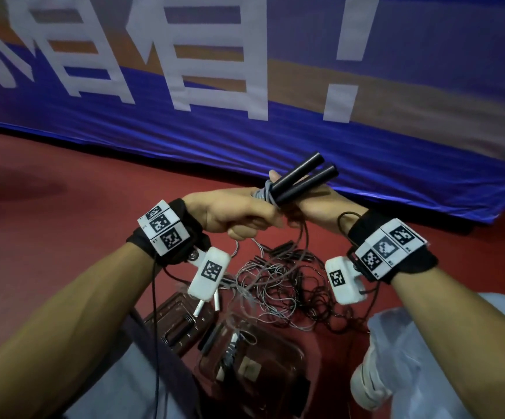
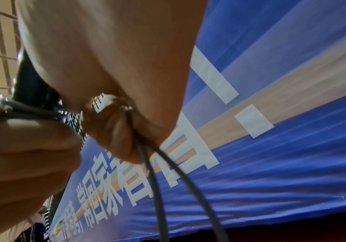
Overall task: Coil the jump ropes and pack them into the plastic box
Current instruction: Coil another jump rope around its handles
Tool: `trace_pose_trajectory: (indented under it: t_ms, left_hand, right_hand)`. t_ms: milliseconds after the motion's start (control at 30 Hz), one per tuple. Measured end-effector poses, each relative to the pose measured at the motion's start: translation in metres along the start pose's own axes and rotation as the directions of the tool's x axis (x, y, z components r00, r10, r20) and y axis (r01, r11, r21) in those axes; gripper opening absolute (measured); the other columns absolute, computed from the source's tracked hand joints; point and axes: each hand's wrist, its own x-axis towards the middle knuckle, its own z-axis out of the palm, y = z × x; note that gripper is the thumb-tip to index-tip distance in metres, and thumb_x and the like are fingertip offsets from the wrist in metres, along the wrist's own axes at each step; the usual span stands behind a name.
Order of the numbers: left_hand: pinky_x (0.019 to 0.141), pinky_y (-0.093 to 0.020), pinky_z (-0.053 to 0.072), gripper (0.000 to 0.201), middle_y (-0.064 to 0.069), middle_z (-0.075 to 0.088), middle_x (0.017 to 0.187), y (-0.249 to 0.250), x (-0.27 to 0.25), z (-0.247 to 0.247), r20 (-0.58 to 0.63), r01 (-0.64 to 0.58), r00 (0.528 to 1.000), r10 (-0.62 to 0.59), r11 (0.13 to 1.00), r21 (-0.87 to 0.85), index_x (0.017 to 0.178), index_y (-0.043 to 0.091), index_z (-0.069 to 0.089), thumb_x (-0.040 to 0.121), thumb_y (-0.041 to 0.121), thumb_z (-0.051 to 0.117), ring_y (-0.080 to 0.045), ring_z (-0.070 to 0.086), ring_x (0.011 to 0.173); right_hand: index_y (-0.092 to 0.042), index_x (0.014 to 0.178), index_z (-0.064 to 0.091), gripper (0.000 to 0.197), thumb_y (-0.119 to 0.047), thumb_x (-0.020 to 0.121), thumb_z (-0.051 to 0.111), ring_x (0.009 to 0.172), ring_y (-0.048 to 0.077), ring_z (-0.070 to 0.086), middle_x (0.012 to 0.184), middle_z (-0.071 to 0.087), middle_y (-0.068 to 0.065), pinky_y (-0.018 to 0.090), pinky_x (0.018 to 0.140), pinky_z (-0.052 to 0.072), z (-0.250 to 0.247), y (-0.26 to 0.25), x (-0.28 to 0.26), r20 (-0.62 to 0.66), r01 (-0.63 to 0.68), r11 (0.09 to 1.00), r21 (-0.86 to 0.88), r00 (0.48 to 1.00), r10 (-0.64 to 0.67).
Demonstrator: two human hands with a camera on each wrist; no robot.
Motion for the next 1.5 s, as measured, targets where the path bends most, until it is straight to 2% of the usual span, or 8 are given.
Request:
trace_pose_trajectory:
  t_ms: [167, 333, 567, 767, 933, 1133, 1300, 1500]
  left_hand:
    - [0.039, -0.017, 0.015, 0.045, 0.002, 0.027, 0.048, 0.001, -0.001, -0.004, -0.097, -0.080, 0.992, 0.076, 0.996, -0.029, 0.059, 0.019, 0.038, 0.085, -0.005, 0.066, -0.008, 0.024, 0.032]
    - [0.043, -0.017, 0.019, 0.045, -0.002, 0.027, 0.052, -0.001, 0.016, 0.000, -0.450, -0.074, 0.891, 0.055, 0.997, -0.024, 0.063, 0.022, 0.036, 0.081, -0.006, 0.067, -0.011, 0.022, 0.038]
    - [0.040, -0.020, 0.020, 0.021, 0.000, 0.034, 0.045, -0.006, 0.030, -0.008, -0.683, -0.035, 0.722, 0.111, 0.992, 0.124, 0.064, 0.014, 0.061, 0.078, 0.001, 0.070, -0.014, 0.024, 0.038]
    - [0.042, -0.022, 0.033, 0.018, 0.003, 0.055, 0.054, -0.012, 0.037, -0.022, -0.813, 0.197, 0.566, 0.135, 0.936, 0.293, 0.067, 0.014, 0.064, 0.076, 0.027, 0.072, -0.014, 0.043, 0.043]
    - [0.066, -0.030, 0.044, 0.019, -0.011, 0.062, 0.086, -0.023, 0.049, -0.007, -0.772, 0.436, 0.613, 0.170, 0.742, 0.510, 0.085, 0.012, 0.060, 0.083, 0.029, 0.066, -0.034, 0.065, 0.084]
    - [0.060, -0.031, 0.046, 0.009, -0.009, 0.067, 0.085, -0.033, 0.057, 0.008, -0.573, 0.447, 0.798, 0.186, 0.455, 0.771, 0.085, 0.016, 0.065, 0.081, 0.023, 0.066, -0.032, 0.064, 0.073]
    - [0.059, -0.032, 0.043, 0.008, -0.002, 0.062, 0.075, -0.028, 0.044, -0.005, -0.298, 0.268, 0.909, 0.292, 0.140, 0.953, 0.087, 0.023, 0.067, 0.083, 0.028, 0.062, -0.033, 0.066, 0.076]
    - [0.056, -0.032, 0.036, 0.019, -0.004, 0.070, 0.080, -0.026, 0.029, -0.017, -0.088, 0.193, 0.863, 0.498, -0.163, 0.968, 0.104, 0.024, 0.066, 0.094, 0.035, 0.056, -0.033, 0.067, 0.072]
  right_hand:
    - [-0.030, 0.096, 0.061, 0.032, 0.002, 0.100, 0.056, 0.084, -0.004, 0.059, 0.091, 0.062, -0.016, 0.018, 0.084, 0.049, -0.008, 0.008, 0.012, -0.135, 0.153, 0.985, -0.080, 0.977, -0.162]
    - [-0.016, 0.104, 0.075, 0.022, -0.012, 0.101, 0.053, 0.074, 0.031, 0.066, 0.087, 0.074, 0.010, 0.036, 0.066, 0.049, 0.000, 0.022, 0.031, -0.239, 0.063, 0.966, -0.252, 0.963, -0.125]
    - [-0.018, 0.068, 0.057, 0.041, -0.022, 0.106, 0.043, 0.049, 0.011, 0.044, 0.059, 0.052, -0.001, 0.029, 0.053, 0.033, 0.002, 0.016, 0.024, -0.183, 0.027, 0.922, -0.386, 0.977, -0.106]
    - [-0.014, 0.075, 0.066, 0.036, -0.026, 0.106, 0.050, 0.048, -0.003, 0.051, 0.054, 0.050, -0.010, 0.014, 0.048, 0.032, 0.016, 0.024, 0.016, -0.122, 0.120, 0.825, -0.553, 0.967, -0.223]
    - [-0.020, 0.076, 0.050, 0.033, -0.036, 0.105, 0.051, 0.068, 0.030, 0.058, 0.073, 0.055, 0.002, 0.035, 0.060, 0.039, 0.006, 0.031, 0.008, 0.008, 0.180, 0.552, -0.815, 0.954, -0.299]
    - [-0.022, 0.078, 0.060, 0.052, -0.071, 0.070, 0.076, 0.073, 0.025, 0.059, 0.082, 0.065, -0.005, 0.033, 0.060, 0.035, -0.017, 0.028, 0.006, -0.028, 0.110, 0.370, -0.922, 0.937, -0.347]
    - [-0.030, 0.094, 0.072, 0.064, -0.083, 0.059, 0.074, 0.070, 0.009, 0.060, 0.084, 0.068, -0.012, 0.032, 0.067, 0.046, -0.019, 0.034, 0.006, -0.024, 0.083, 0.596, -0.799, 0.985, -0.170]
    - [-0.028, 0.068, 0.076, 0.030, -0.055, 0.080, 0.080, 0.057, 0.006, 0.049, 0.061, 0.064, -0.005, 0.029, 0.059, 0.039, -0.008, 0.033, 0.011, 0.223, 0.134, 0.896, -0.424, 0.974, -0.040]
